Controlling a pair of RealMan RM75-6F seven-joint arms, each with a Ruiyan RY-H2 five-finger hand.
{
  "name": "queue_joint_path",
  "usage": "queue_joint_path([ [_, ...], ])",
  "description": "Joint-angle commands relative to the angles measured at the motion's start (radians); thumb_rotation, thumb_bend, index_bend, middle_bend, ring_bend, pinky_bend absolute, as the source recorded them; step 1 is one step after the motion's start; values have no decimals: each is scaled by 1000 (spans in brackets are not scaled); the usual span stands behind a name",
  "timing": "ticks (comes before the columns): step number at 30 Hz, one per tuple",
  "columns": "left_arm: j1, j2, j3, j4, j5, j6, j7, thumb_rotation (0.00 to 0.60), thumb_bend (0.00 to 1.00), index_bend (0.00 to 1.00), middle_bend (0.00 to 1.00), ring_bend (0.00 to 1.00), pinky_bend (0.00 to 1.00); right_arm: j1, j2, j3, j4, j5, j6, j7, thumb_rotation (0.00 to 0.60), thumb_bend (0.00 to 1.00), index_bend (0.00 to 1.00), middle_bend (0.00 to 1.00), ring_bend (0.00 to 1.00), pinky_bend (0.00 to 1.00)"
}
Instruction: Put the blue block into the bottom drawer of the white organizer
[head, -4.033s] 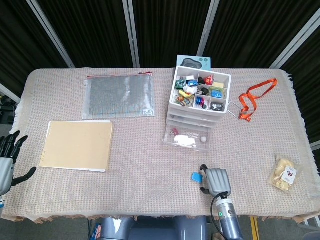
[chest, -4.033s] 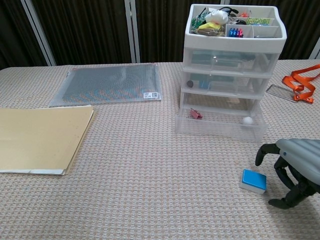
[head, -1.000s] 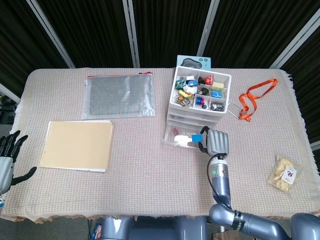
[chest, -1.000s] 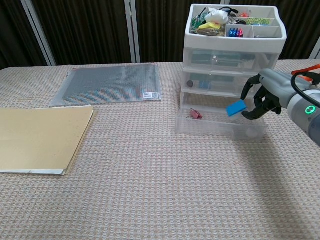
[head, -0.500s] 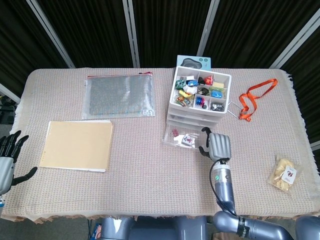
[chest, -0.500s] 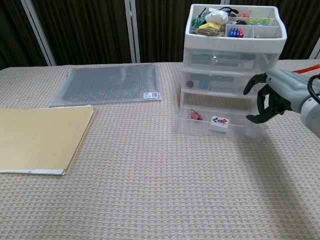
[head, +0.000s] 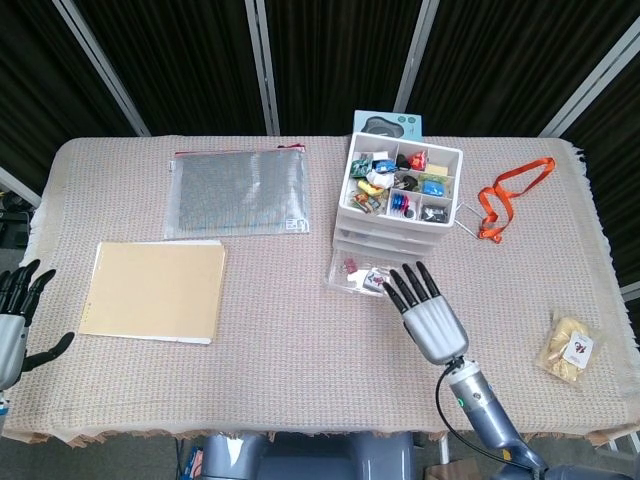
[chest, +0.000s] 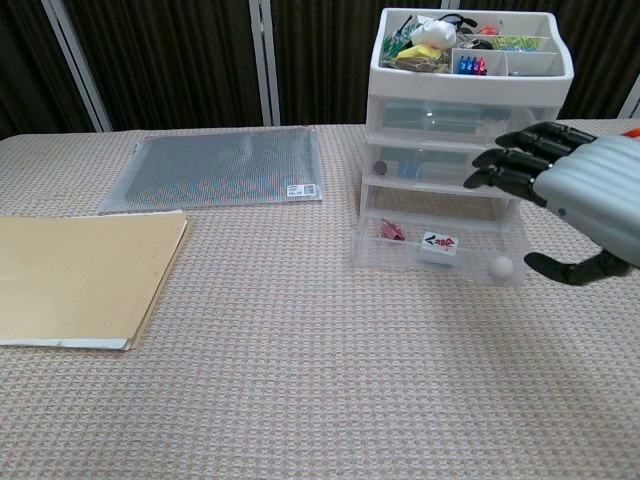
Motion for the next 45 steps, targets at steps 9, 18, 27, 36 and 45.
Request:
queue_joint_path([
  [9, 2, -7, -3, 11, 10, 15, -36, 600, 241, 101, 0, 0, 0, 31, -12, -122, 257, -265, -43, -223, 600, 375, 149, 74, 0, 28],
  [18, 2, -6, -4, 13, 12, 17, -45, 600, 240, 100, 0, 0, 0, 67, -73, -69, 307, -254, -175, -380, 600, 374, 177, 73, 0, 24],
  [27, 0, -3, -4, 11, 8, 10, -52, 600, 239, 100, 0, 0, 0, 73, -116, -22, 349, -216, -232, -446, 600, 373, 199, 73, 0, 23],
  [36, 0, -2, -4, 8, 5, 9, -53, 600, 240, 100, 0, 0, 0, 81, -148, 9, 402, -185, -273, -494, 600, 375, 215, 74, 0, 21],
  [45, -1, -1, -5, 5, 1, 5, -54, 600, 239, 101, 0, 0, 0, 73, -190, 46, 463, -139, -277, -520, 600, 375, 221, 79, 0, 21],
])
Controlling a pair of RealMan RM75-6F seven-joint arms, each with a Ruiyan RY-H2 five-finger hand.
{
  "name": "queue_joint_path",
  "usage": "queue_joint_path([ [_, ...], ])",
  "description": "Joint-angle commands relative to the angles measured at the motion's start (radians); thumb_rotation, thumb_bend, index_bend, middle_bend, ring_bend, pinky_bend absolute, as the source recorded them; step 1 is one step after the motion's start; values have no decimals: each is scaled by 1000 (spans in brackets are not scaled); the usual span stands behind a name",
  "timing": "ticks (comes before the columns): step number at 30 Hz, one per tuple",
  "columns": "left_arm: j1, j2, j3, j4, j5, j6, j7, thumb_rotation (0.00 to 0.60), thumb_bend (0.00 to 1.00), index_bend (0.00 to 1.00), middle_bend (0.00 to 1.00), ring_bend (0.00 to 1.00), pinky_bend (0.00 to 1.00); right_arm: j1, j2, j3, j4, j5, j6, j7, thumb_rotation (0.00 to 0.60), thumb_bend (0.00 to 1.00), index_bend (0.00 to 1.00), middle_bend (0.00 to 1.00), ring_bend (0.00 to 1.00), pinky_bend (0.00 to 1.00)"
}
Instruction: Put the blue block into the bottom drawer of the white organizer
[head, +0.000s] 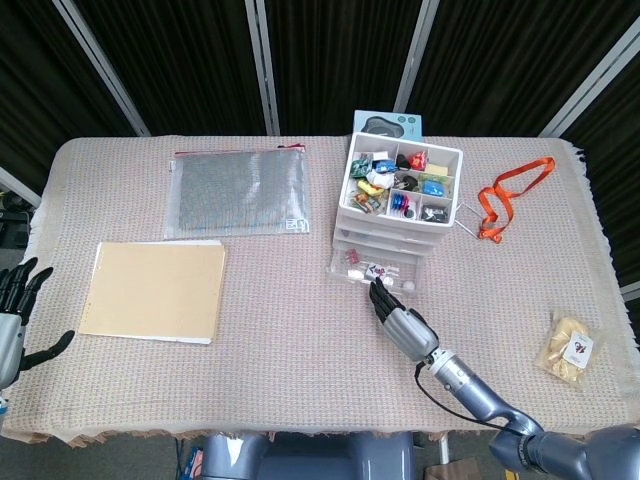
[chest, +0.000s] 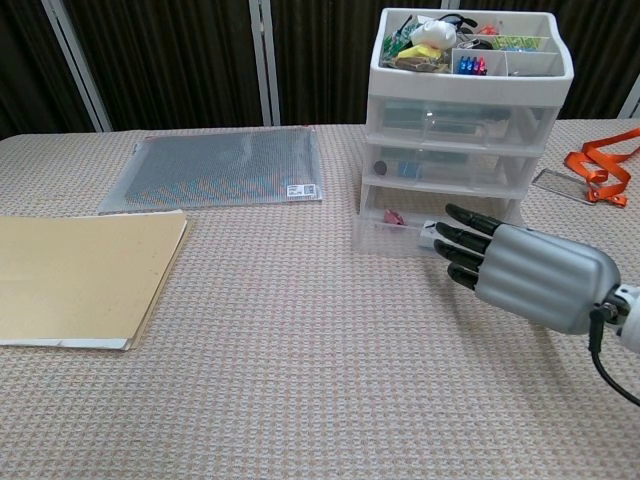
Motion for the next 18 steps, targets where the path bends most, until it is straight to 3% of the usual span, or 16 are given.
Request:
queue_joint_path([
  [1, -1, 1, 0, -2, -2, -2, 0, 600, 239, 101, 0, 0, 0, 1, -15, 15, 23, 17, -3, -2, 600, 375, 221, 79, 0, 21],
  [18, -4, 5, -4, -7, -16, -14, -6, 600, 240, 101, 0, 0, 0, 16, -119, 103, 193, 150, -34, -11, 600, 376, 223, 89, 0, 21],
])
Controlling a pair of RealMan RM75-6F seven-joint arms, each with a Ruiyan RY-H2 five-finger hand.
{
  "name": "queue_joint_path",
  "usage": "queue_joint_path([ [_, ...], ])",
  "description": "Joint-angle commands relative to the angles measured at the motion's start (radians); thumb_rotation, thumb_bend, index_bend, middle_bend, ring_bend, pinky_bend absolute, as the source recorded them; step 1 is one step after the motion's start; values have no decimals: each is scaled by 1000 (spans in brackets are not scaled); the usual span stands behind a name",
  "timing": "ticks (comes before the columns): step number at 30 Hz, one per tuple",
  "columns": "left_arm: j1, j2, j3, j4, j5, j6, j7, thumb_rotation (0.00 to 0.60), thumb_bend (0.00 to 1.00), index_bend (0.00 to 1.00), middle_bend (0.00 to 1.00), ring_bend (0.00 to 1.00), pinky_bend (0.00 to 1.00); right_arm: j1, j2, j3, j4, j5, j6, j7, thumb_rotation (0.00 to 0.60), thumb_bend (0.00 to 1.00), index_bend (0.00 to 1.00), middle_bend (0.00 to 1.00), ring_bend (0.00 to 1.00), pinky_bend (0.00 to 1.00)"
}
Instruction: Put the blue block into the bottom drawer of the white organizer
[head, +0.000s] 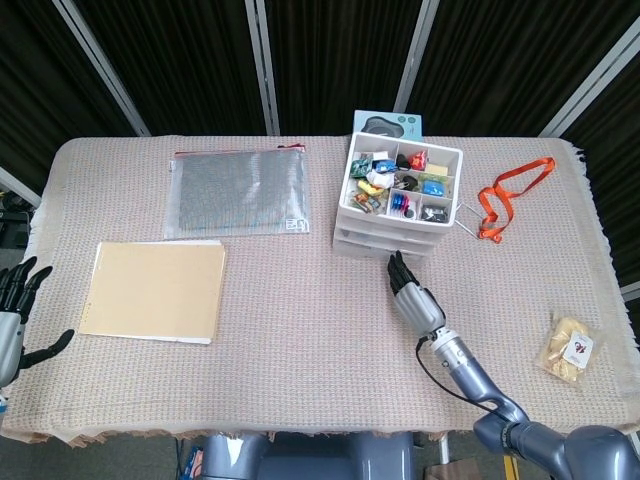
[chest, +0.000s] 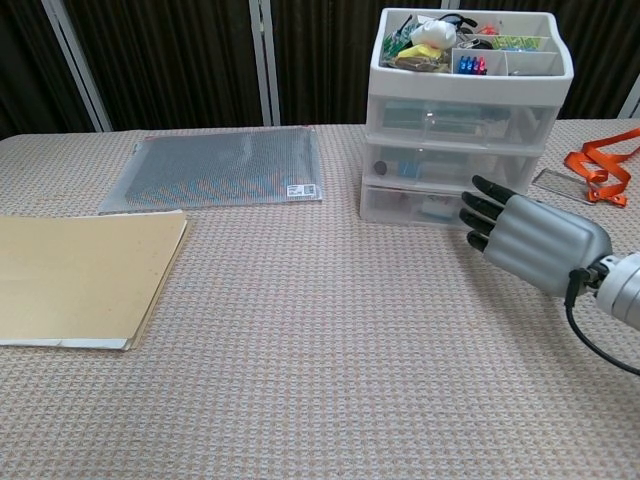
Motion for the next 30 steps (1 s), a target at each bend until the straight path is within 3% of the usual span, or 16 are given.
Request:
queue_joint_path([
  [1, 0, 1, 0, 0, -1, -1, -1, 600, 239, 101, 0, 0, 0, 1, -17, 9, 23, 17, -1, 2, 600, 375, 224, 89, 0, 21],
  [10, 2, 2, 0, -4, -1, 3, -2, 600, 239, 101, 0, 0, 0, -7, -20, 5, 15, 33, 21, 9, 600, 375, 223, 89, 0, 21],
  [17, 2, 1, 2, -2, 1, 2, 1, 600, 239, 100, 0, 0, 0, -34, 45, -32, -113, -16, 104, 66, 600, 373, 223, 89, 0, 21],
  [20, 4, 0, 2, -1, 7, 10, 5, 600, 239, 101, 0, 0, 0, -55, 135, -47, -249, -51, 175, 108, 600, 344, 219, 89, 0, 21],
  [24, 6, -4, 2, 5, 12, 18, 15, 600, 239, 101, 0, 0, 0, -94, 230, -19, -409, -20, 239, 175, 600, 274, 209, 89, 0, 20],
  [30, 6, -10, 2, 17, 11, 18, 40, 600, 241, 100, 0, 0, 0, -208, 390, 31, -718, 146, 305, 496, 600, 162, 173, 74, 0, 18],
])
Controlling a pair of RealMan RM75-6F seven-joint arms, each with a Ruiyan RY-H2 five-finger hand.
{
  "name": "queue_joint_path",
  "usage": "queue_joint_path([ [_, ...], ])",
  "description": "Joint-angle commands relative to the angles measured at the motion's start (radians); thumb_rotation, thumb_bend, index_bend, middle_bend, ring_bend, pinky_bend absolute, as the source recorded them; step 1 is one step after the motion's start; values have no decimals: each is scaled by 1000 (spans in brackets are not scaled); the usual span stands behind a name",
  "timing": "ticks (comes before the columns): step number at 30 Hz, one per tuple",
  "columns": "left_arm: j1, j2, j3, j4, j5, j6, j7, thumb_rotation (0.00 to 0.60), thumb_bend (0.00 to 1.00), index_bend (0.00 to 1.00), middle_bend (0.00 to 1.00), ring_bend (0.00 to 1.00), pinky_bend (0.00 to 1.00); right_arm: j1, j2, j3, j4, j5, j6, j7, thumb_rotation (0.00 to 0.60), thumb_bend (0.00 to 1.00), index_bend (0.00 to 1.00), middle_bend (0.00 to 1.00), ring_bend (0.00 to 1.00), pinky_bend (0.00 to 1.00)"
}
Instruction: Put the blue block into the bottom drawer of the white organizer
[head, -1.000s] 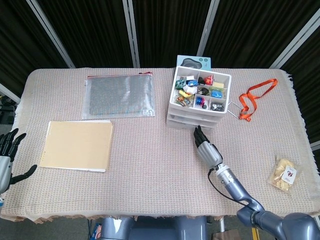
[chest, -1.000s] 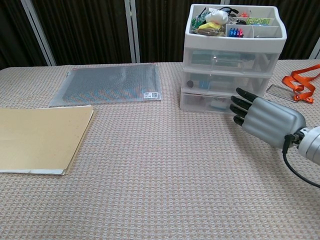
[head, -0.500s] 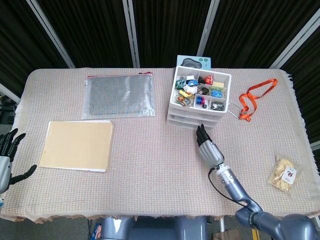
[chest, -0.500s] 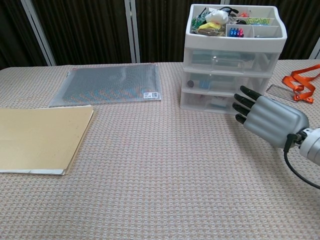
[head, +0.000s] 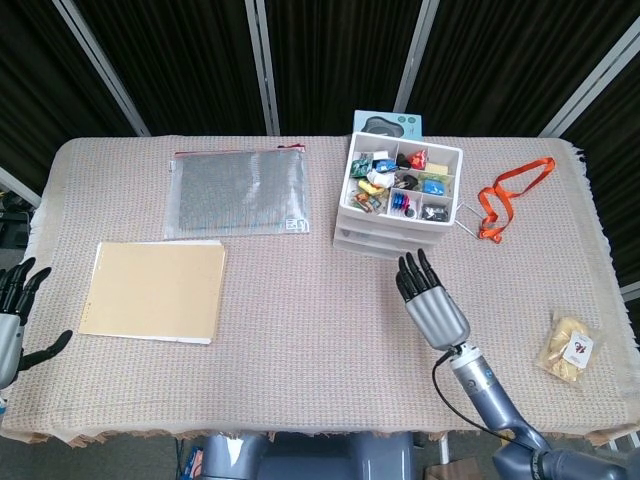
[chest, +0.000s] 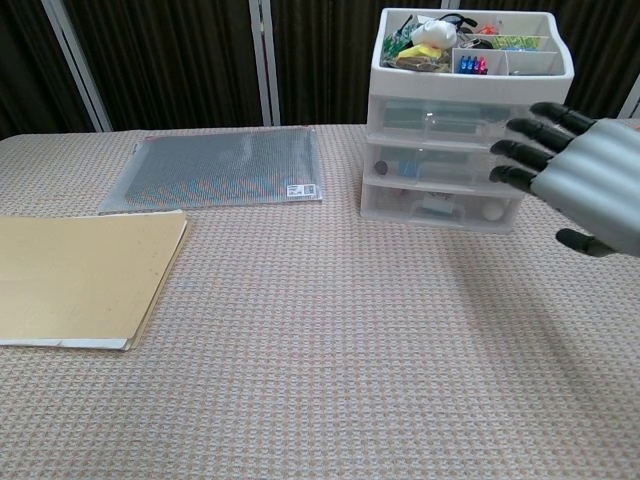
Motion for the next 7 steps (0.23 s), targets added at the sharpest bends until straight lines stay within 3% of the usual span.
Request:
queue_joint_path([
  [1, -1, -4, 0, 7, 0, -1, 18, 600, 240, 99, 0, 0, 0, -118, 170, 45, -264, 158, 72, 308, 600, 144, 168, 57, 0, 13],
  [7, 0, -13, 3, 28, 20, 15, 68, 600, 239, 91, 0, 0, 0, -202, 342, 24, -420, 236, 50, 588, 600, 95, 126, 0, 0, 0],
])
